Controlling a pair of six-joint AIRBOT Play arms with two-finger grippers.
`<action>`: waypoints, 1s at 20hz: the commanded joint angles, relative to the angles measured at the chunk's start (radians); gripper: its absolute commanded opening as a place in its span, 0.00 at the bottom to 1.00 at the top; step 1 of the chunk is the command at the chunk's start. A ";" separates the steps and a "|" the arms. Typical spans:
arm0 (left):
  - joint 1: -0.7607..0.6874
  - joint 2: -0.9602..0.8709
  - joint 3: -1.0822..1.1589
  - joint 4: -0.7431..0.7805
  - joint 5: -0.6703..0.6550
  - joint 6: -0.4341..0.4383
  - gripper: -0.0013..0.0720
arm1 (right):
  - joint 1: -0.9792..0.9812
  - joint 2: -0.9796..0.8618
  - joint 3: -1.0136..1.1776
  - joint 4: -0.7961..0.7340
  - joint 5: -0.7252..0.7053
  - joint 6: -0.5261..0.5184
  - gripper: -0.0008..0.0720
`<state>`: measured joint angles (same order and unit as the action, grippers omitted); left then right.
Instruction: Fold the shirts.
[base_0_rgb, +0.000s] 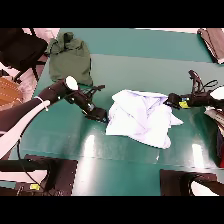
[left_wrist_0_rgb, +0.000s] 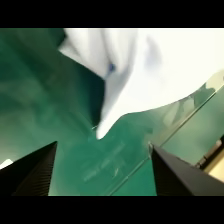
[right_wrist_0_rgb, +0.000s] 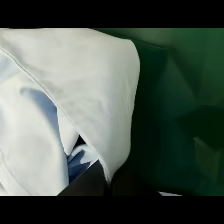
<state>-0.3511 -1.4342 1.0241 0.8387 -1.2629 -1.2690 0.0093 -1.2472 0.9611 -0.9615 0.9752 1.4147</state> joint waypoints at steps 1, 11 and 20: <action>-0.106 0.036 -0.095 -0.069 0.085 0.004 0.93 | -0.023 0.000 0.001 0.001 0.010 0.000 0.04; -0.206 0.035 -0.110 -0.035 0.332 0.007 0.32 | 0.020 0.000 0.001 0.001 0.013 0.016 0.04; -0.023 0.348 0.112 0.075 0.234 -0.135 0.05 | -0.063 0.143 0.048 0.051 -0.039 -0.020 0.04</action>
<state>-0.4675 -1.2232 1.0290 0.8165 -1.0130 -1.3037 -0.0299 -1.1778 0.9802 -0.9321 0.9775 1.4204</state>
